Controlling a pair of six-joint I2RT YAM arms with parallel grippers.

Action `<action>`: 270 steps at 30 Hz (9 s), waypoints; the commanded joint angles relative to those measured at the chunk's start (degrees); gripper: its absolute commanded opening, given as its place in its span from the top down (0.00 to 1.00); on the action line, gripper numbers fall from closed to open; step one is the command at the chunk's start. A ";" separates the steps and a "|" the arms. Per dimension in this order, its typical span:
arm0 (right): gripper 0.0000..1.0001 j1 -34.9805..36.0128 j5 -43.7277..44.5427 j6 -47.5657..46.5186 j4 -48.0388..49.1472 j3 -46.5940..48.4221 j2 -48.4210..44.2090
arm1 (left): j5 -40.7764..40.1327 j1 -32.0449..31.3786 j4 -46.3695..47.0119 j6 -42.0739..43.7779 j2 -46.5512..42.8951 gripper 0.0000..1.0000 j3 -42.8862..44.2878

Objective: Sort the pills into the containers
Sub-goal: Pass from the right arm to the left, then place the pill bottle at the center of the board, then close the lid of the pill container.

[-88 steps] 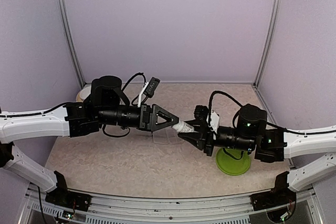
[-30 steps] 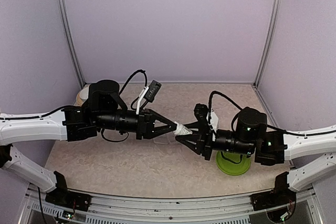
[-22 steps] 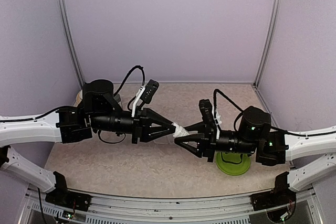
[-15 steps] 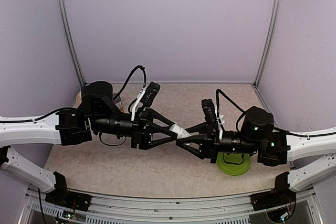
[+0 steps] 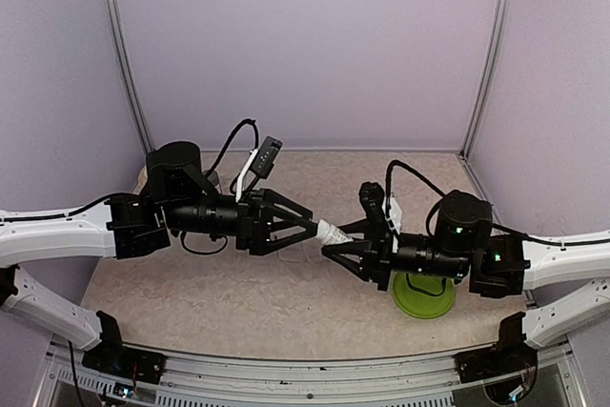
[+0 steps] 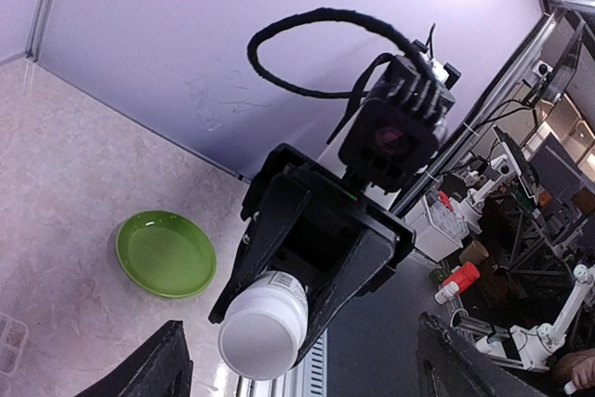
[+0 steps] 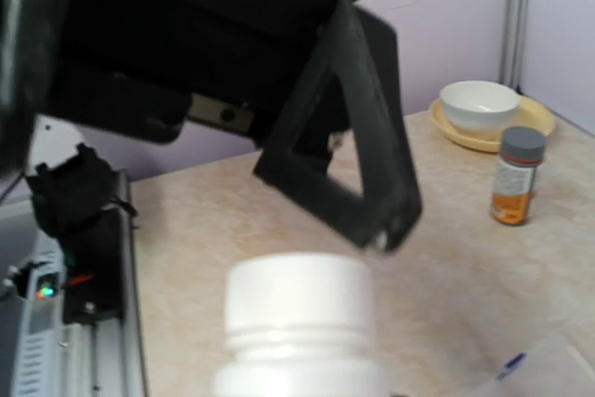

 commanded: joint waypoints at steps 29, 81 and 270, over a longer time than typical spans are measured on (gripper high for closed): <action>1.00 0.27 8.30 -10.75 -4.81 3.78 4.27 | -1.16 1.23 -2.00 -4.75 5.88 0.59 1.65; 0.00 -6.68 21.81 -0.62 0.87 -6.24 -1.35 | -28.55 13.19 -25.38 5.06 3.81 0.85 0.68; 1.00 -27.99 -17.22 21.80 8.10 15.24 54.59 | -11.29 15.67 2.43 -8.12 39.22 0.09 9.37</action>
